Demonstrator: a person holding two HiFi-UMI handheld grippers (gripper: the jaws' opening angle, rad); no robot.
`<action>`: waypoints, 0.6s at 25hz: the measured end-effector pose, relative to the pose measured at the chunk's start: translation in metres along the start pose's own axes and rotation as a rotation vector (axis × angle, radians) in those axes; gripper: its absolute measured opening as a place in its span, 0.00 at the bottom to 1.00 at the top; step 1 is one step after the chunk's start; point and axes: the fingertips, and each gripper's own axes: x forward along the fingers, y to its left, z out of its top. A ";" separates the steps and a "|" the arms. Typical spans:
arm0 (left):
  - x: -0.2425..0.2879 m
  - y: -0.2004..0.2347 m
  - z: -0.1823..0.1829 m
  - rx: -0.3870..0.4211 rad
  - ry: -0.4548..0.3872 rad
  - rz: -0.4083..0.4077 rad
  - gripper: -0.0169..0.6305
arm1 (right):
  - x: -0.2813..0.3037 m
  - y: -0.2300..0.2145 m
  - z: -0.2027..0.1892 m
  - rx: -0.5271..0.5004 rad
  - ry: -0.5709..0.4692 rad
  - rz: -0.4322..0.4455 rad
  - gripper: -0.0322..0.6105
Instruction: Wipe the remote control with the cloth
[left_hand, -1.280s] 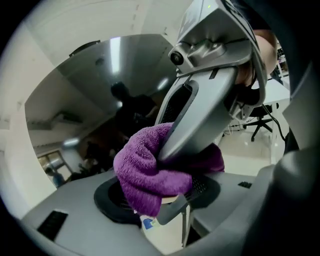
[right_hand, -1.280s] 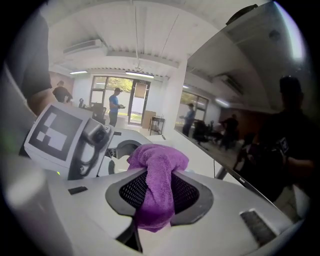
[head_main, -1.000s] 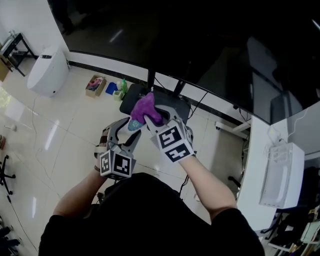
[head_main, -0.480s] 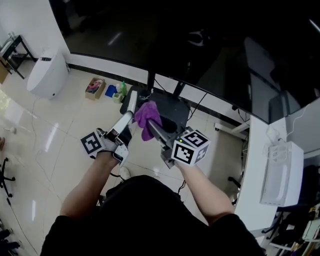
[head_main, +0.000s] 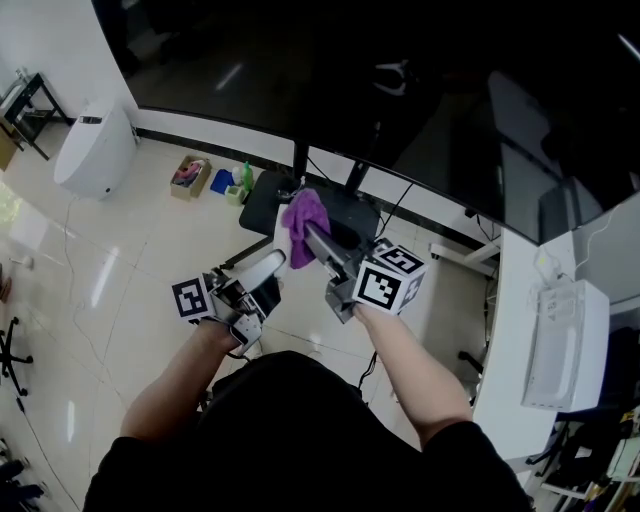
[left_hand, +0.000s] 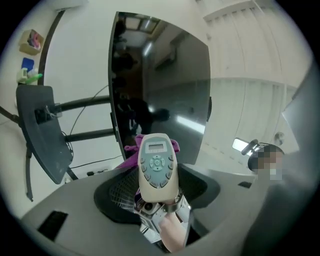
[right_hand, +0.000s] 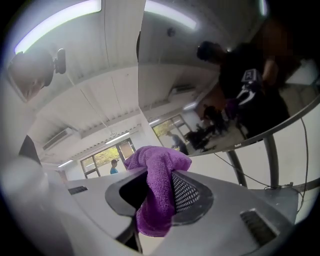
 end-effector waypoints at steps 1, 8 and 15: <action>0.000 0.001 -0.002 -0.002 0.006 0.000 0.38 | 0.000 -0.002 0.007 -0.012 -0.010 -0.008 0.26; 0.000 0.003 0.025 0.032 -0.074 0.020 0.38 | -0.018 0.024 -0.002 -0.062 0.013 0.057 0.26; 0.008 -0.007 0.016 0.029 -0.022 -0.018 0.38 | -0.016 0.035 -0.028 -0.019 0.062 0.109 0.26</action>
